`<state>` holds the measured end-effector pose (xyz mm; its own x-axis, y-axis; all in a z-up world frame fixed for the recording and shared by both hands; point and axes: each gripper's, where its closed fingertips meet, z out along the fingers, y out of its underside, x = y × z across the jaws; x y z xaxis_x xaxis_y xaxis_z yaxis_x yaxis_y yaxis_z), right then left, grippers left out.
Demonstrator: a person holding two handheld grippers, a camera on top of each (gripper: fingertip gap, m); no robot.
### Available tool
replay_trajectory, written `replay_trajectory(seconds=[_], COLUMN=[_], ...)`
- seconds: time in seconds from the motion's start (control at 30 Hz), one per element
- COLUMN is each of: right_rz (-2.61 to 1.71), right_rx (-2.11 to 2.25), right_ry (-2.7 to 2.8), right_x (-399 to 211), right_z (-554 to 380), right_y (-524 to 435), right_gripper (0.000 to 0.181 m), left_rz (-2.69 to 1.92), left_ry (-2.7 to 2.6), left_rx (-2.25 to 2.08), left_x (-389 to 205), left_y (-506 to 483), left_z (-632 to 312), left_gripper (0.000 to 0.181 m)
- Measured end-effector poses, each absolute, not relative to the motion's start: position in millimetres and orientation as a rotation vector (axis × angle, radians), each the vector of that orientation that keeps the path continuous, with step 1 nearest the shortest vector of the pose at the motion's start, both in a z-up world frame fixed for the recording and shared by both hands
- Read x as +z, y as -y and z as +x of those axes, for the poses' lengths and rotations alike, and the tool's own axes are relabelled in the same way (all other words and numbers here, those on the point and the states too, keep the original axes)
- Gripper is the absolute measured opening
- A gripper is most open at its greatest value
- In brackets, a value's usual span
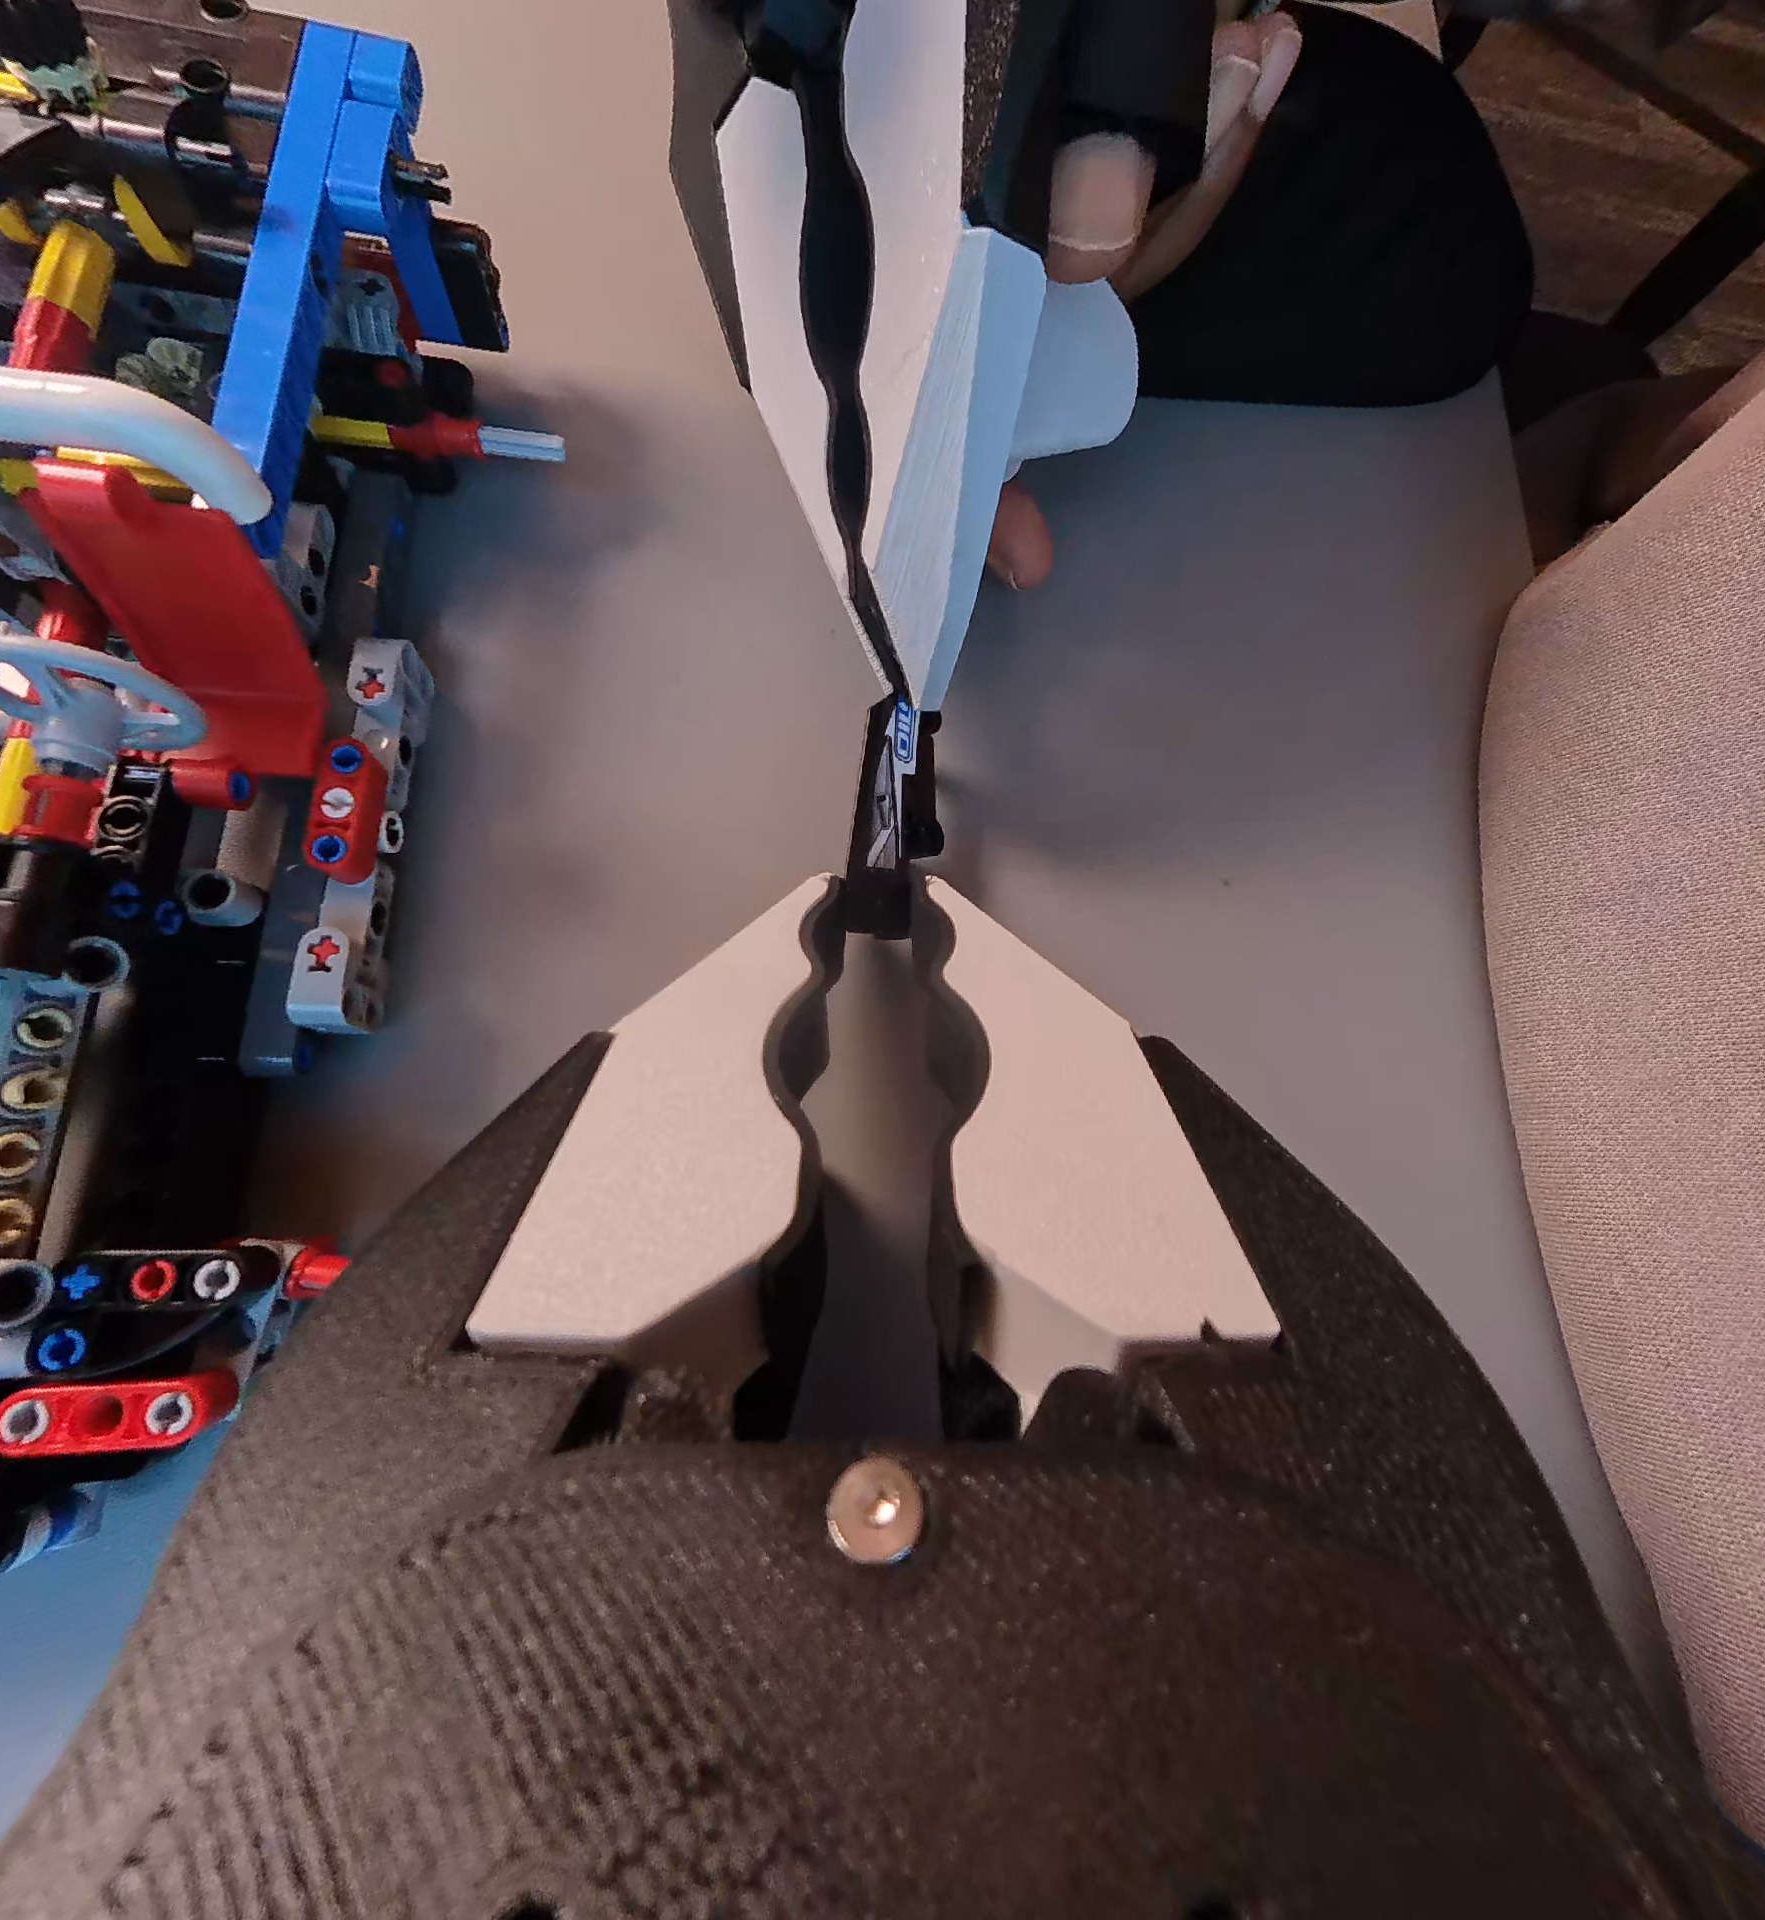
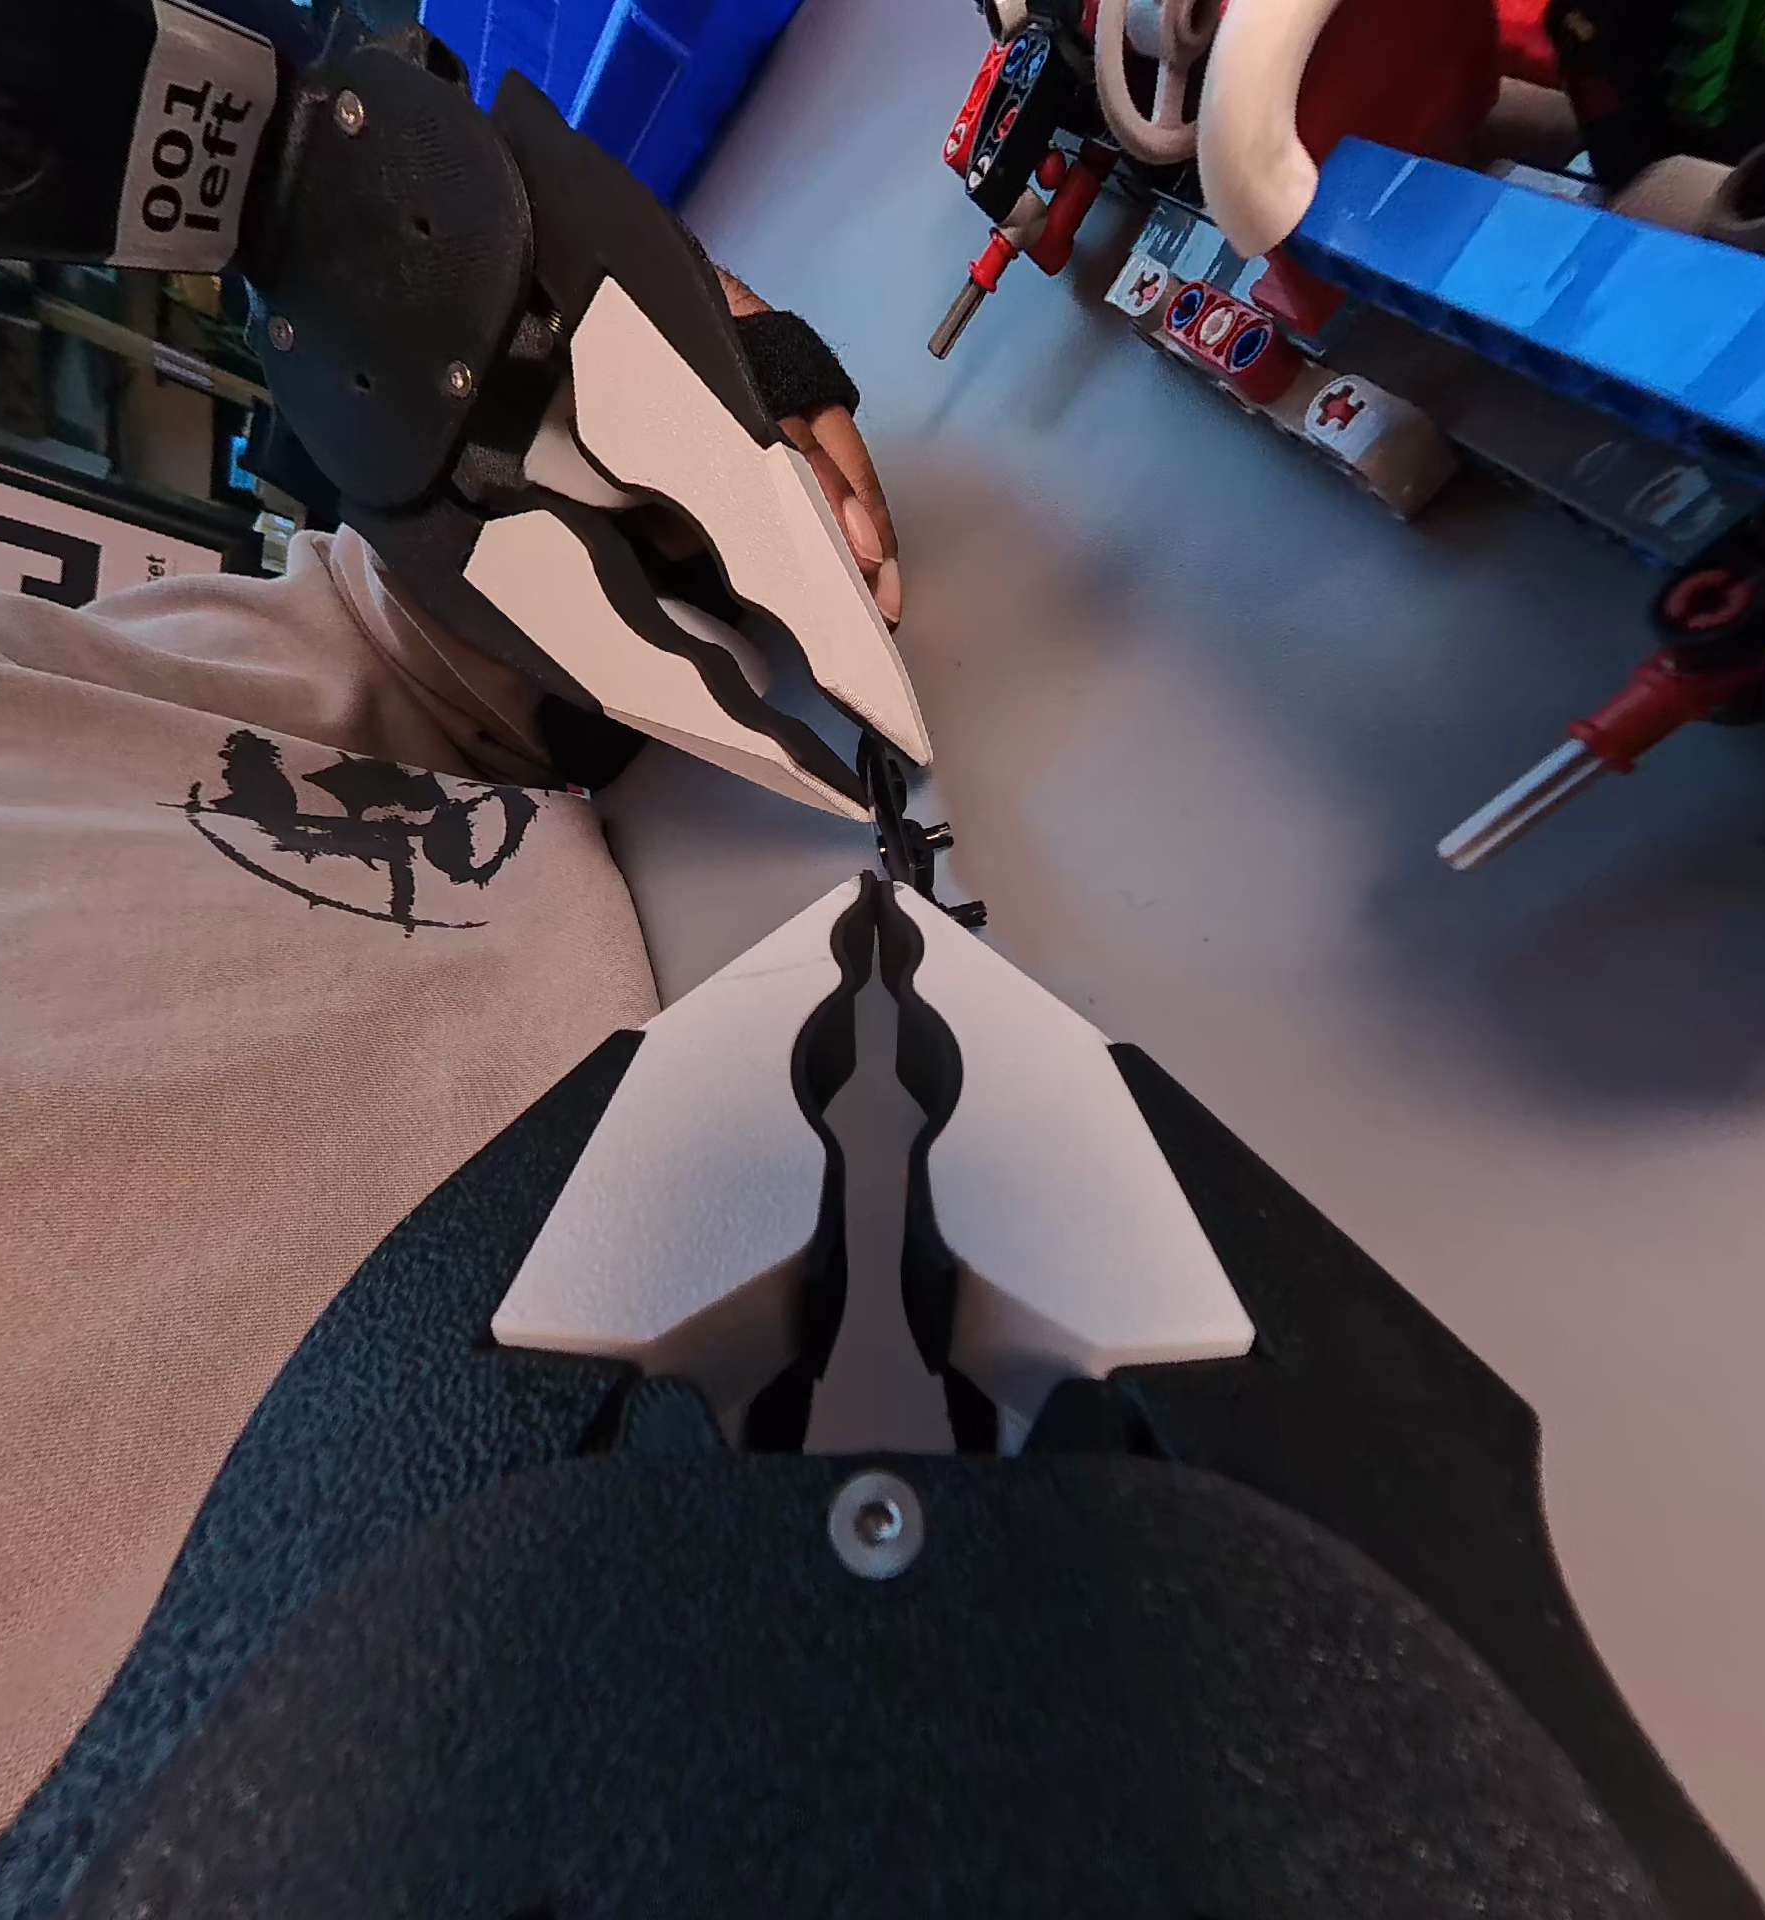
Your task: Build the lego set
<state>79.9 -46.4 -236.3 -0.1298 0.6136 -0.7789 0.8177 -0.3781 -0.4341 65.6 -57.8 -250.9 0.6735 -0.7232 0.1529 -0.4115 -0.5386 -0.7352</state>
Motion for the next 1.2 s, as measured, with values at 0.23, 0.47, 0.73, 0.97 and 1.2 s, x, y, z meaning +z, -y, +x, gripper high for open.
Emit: replay_trajectory(seconds=[0.23,0.47,0.73,0.97,1.2], right_rz=[1.937,1.938,1.94,1.944,1.952], right_rx=[-1.515,-1.513,-1.512,-1.511,-1.506], right_ry=[-1.621,-1.62,-1.619,-1.626,-1.63], right_x=[-237.0,-237.3,-237.5,-237.6,-237.9], right_z=[79.6,79.6,79.7,79.6,79.5], right_y=[45.8,45.8,45.9,45.9,45.6], right_gripper=[0.0,0.0,0.0,0.0,0.0], left_rz=[-2.2,-2.201,-2.2,-2.203,-2.203], left_ry=[-0.867,-0.866,-0.867,-0.863,-0.864], left_rx=[-0.591,-0.59,-0.586,-0.584,-0.583], left_x=[-250.6,-250.6,-250.6,-250.6,-250.7], left_y=[57.7,57.6,57.7,57.7,58.0], left_z=[65.6,65.7,65.8,65.7,66.0], left_gripper=[0.01,0.01,0.01,0.009,0.009])
